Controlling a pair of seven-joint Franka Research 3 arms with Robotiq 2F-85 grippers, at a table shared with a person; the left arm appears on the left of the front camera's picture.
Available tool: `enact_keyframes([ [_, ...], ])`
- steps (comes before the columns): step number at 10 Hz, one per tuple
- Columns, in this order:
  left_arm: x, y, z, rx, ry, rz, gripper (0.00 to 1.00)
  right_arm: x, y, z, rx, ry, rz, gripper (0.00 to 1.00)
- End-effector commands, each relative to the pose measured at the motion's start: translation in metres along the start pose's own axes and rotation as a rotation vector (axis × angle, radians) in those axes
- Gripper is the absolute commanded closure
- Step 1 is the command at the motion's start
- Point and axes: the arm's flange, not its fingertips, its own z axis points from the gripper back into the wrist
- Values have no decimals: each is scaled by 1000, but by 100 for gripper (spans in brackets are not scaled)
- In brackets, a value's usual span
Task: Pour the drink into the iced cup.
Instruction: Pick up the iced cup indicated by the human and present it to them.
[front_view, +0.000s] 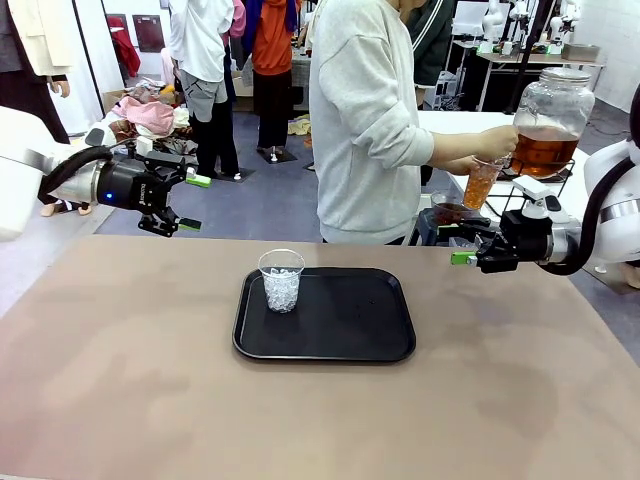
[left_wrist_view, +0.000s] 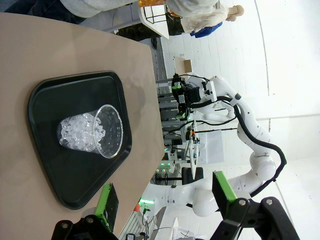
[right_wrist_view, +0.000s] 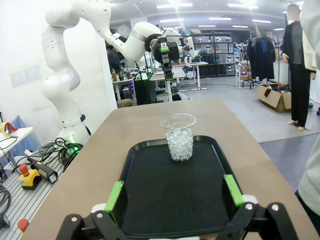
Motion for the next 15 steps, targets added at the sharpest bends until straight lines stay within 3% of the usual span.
enact_keyframes([
  [1,0,-1,0,2,-3,-3,0,3,-2,0,2,2,1,0],
  [15,0,-1,0,2,-3,-3,0,3,-2,0,2,2,1,0],
])
